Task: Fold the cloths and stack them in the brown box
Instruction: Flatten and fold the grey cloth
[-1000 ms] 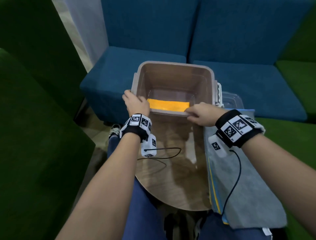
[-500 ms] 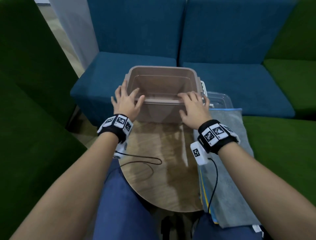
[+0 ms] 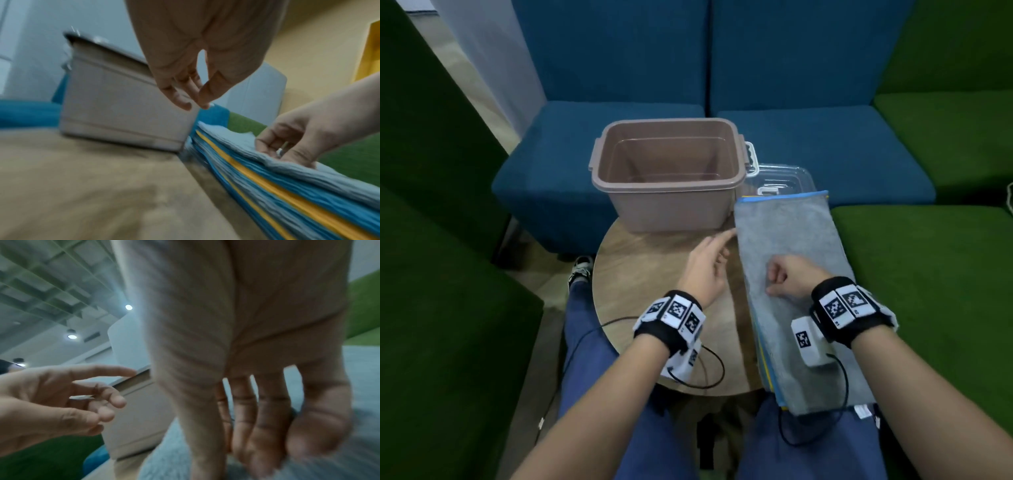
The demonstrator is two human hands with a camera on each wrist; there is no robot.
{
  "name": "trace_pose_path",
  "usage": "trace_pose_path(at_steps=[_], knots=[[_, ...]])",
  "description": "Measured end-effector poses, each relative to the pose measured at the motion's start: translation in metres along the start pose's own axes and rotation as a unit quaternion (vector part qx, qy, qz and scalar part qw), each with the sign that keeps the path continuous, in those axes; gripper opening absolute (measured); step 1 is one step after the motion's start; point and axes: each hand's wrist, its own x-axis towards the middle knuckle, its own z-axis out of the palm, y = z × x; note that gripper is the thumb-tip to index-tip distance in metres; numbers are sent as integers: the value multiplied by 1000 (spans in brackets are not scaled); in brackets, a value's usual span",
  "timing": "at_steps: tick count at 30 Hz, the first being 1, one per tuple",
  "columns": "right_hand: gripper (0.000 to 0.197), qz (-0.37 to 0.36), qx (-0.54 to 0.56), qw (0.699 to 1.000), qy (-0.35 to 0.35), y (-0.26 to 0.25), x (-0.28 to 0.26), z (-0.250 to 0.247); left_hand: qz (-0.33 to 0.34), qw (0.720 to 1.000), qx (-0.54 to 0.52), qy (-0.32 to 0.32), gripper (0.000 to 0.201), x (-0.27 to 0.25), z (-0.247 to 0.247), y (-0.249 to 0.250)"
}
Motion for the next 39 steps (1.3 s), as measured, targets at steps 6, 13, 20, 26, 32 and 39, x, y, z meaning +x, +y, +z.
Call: trace_pose_path(at_steps=[6,13,20,26,32,39], knots=[[39,-34,39,997,64,18,-2,21,-158,985,-66,-29,86,6,55,5],[38,-37,41,996,69,16,4,24,-201,978,-52,-12,89,-15,75,8],[31,-43,36,996,70,12,-6,20,-243,965,-97,38,69,-8,69,34],[41,-87,-116,973,181,-23,-36,-19,-163,983,-81,35,26,2,53,58],[67,-234,-143,955,114,-57,-54,-52,-25,998,31,55,33,-1,4,75],[17,-315,-99,932,151,-62,-50,-72,46,997,-54,40,42,-14,-46,75]])
